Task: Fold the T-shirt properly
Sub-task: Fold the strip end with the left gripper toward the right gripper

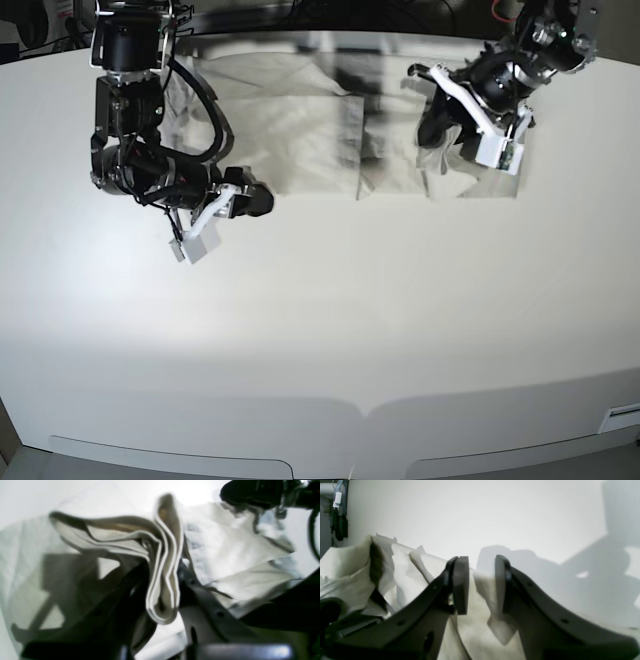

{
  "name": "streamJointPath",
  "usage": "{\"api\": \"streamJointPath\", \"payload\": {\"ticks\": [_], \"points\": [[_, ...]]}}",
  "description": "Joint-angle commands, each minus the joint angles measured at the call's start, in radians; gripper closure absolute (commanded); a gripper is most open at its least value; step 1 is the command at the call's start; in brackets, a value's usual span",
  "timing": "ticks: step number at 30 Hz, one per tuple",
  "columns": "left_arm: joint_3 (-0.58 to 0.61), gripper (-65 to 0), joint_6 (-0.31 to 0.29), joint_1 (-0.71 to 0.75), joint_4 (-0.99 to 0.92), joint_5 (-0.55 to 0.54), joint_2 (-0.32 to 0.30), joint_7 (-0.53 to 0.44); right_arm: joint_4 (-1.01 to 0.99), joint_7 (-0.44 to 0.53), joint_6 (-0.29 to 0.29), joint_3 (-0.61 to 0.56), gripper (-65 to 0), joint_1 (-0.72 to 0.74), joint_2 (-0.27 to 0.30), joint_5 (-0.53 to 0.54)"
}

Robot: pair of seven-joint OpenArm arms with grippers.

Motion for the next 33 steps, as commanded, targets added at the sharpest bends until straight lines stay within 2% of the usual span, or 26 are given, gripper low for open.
{"api": "streamJointPath", "payload": {"ticks": [1, 5, 13, 15, 16, 17, 20, 26, 33], "points": [[0.014, 0.0, 0.000, -0.003, 0.017, 0.004, -0.004, -0.020, 0.013, -0.006, 0.005, 0.004, -18.9, 0.014, 0.008, -0.003], [0.066, 0.0, 0.000, -0.018, 0.017, 0.051, -0.004, -0.013, 0.013, -0.013, 0.005, 0.004, -18.9, 0.014, 0.008, -0.003], [0.077, -1.3, -0.011, -0.038, 0.017, 0.051, -0.004, 0.005, 0.013, -0.014, 0.005, 0.004, -18.9, 0.014, 0.008, -0.003], [0.077, -17.0, -0.051, -0.038, 0.017, 0.032, -0.004, 0.004, 0.013, -0.012, 0.005, 0.004, -18.9, 0.014, 0.008, -0.002], [0.077, -22.7, -0.086, -0.038, 0.017, 0.005, -0.004, 0.004, 0.013, -0.012, 0.005, 0.004, -18.9, 0.014, 0.008, -0.002], [0.077, -25.2, -0.117, -0.038, 0.017, -0.031, -0.004, 0.005, 0.013, -0.012, 0.005, 0.004, -18.9, 0.014, 0.008, -0.002], [0.077, -25.4, -0.161, -0.038, 0.017, -0.100, -0.003, 0.004, 0.013, -0.012, 0.005, 0.004, -18.9, 0.014, 0.008, -0.002], [0.076, -25.4, -0.164, -0.050, 0.017, -0.094, -0.004, -0.016, 0.013, -0.013, 0.005, 0.004, -18.9, 0.014, 0.008, -0.002], [0.075, -25.4, -0.163, -0.058, 0.017, 0.072, -0.007, -0.013, 0.013, -0.018, 0.005, 0.006, -18.9, 0.014, 0.015, -0.002]]}}
